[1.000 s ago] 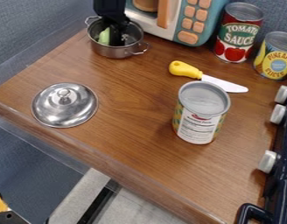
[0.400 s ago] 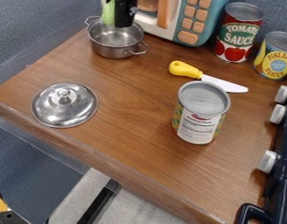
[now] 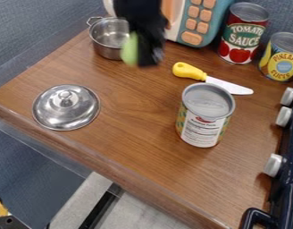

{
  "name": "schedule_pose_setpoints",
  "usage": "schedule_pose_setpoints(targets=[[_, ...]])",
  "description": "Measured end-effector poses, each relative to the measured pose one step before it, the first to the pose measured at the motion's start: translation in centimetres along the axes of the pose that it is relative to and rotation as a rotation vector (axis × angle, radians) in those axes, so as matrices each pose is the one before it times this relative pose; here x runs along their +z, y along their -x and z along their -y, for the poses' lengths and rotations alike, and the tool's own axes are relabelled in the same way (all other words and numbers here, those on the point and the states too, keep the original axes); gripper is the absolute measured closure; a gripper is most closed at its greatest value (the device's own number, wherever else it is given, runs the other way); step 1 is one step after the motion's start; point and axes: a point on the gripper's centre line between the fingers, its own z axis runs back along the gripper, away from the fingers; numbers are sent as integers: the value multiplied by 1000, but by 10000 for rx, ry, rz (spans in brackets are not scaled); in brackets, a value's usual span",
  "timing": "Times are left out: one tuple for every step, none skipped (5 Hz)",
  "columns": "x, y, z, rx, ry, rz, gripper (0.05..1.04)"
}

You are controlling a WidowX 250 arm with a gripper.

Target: Remove the green object from the pot to the bottom of the table.

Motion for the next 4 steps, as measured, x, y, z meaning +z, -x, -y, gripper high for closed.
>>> schedule_pose_setpoints(targets=[[355,284,-4504,-831,137,-178,542],[378,488,-3749,-987,45,-251,542],[-1594,676,-1879,-528,-27,-83,543],[-2082,378,-720,-227,41,337,542]])
